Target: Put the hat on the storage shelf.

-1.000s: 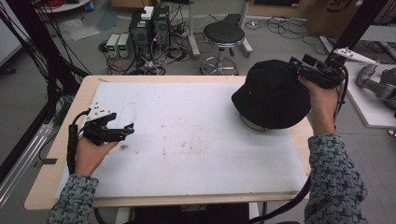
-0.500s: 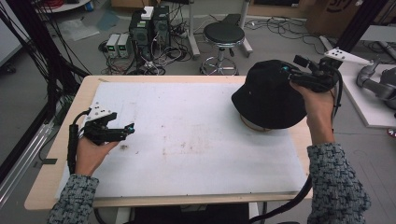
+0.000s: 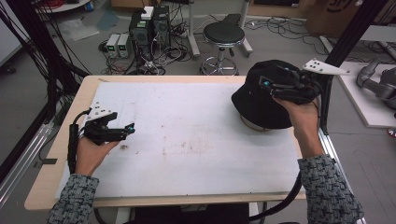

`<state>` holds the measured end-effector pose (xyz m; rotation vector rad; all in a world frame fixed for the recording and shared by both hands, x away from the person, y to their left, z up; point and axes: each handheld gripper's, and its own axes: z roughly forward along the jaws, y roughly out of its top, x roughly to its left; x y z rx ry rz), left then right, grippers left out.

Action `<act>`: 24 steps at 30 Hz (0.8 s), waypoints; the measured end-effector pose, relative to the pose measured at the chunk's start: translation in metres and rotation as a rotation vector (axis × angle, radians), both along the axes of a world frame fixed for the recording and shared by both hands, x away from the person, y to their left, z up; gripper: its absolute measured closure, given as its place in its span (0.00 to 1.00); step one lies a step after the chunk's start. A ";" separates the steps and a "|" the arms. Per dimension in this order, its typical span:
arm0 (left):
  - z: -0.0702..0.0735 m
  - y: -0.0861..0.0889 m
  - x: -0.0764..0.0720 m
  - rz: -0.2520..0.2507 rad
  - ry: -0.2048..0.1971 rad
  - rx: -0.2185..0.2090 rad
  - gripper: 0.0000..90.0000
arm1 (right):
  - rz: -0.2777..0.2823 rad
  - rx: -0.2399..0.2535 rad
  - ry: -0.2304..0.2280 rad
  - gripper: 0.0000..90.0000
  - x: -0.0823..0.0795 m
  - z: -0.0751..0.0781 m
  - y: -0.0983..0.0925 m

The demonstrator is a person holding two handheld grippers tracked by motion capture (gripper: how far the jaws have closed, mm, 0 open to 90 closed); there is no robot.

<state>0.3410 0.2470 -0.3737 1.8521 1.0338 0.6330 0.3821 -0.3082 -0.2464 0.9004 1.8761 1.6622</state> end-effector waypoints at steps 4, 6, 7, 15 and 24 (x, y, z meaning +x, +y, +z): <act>0.000 0.000 0.000 -0.003 0.001 0.007 0.21 | 0.018 -0.016 0.004 0.17 -0.005 -0.008 0.009; 0.001 0.000 -0.001 -0.001 -0.001 0.004 0.21 | 0.024 -0.017 0.007 0.15 -0.007 -0.013 0.013; 0.000 0.000 -0.001 0.000 -0.002 0.003 0.22 | 0.027 -0.026 0.004 0.15 -0.008 -0.015 0.016; 0.000 -0.002 -0.003 -0.006 -0.002 0.020 0.22 | 0.097 -0.037 0.018 0.14 -0.016 -0.035 0.038; -0.002 0.001 -0.006 0.005 -0.002 0.020 0.21 | 0.154 -0.043 0.039 0.13 -0.022 -0.065 0.054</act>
